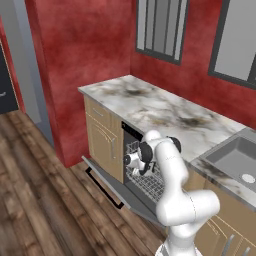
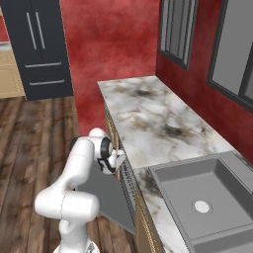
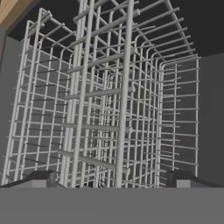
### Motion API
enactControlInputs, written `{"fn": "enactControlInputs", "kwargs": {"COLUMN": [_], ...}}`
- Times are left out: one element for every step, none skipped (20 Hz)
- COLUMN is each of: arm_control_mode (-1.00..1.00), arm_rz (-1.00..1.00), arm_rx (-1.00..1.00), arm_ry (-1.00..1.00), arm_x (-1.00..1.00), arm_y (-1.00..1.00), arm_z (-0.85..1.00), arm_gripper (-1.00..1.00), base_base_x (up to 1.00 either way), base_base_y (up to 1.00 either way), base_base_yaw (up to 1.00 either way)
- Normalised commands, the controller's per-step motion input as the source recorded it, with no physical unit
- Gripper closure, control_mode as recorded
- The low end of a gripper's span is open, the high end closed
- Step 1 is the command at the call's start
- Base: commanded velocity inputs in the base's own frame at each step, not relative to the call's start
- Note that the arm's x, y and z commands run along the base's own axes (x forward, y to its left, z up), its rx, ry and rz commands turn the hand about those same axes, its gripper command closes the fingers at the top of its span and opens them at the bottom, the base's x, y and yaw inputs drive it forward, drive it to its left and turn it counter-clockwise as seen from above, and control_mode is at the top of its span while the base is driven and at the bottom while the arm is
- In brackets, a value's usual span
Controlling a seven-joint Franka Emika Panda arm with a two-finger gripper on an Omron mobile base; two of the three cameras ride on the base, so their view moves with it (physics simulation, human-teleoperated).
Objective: Open the dishwasher door and pull out the top rack.
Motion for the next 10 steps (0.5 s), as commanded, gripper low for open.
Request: {"fn": "enactControlInputs", "kwargs": {"arm_control_mode": [-1.0, -1.0, -1.0, -1.0, -1.0, -1.0, -1.0, -1.0, -1.0, -1.0], "arm_rz": [0.0, 0.0, 0.0, 0.0, 0.0, 0.0, 0.0, 0.0, 0.0, 0.0], "arm_rx": [0.0, 0.0, 0.0, 0.0, 0.0, 0.0, 0.0, 0.0, 0.0, 0.0], "arm_ry": [0.0, 0.0, 0.01, 0.03, 0.04, 0.04, 0.04, 0.05, 0.05, 0.07], "arm_x": [0.29, 0.29, 0.31, 0.31, 0.29, 0.31, 0.29, 0.29, 0.29, 0.3], "arm_y": [-0.13, -0.11, -0.11, -0.13, -0.11, -0.14, -0.13, -0.14, -0.14, -0.14], "arm_z": [-0.15, -0.16, -0.2, -0.23, -0.26, -0.28, -0.29, -0.31, -0.34, -0.36], "arm_gripper": [-1.0, -1.0, -1.0, -1.0, -1.0, -1.0, -1.0, -1.0, -1.0, -1.0], "base_base_x": [0.0, 0.0, 0.0, 0.0, 0.0, 0.0, 0.0, 0.0, 0.0, 0.0], "base_base_y": [0.0, 0.0, 0.0, 0.0, 0.0, 0.0, 0.0, 0.0, 0.0, 0.0], "base_base_yaw": [0.0, 0.0, 0.0, 0.0, 0.0, 0.0, 0.0, 0.0, 0.0, 0.0]}}
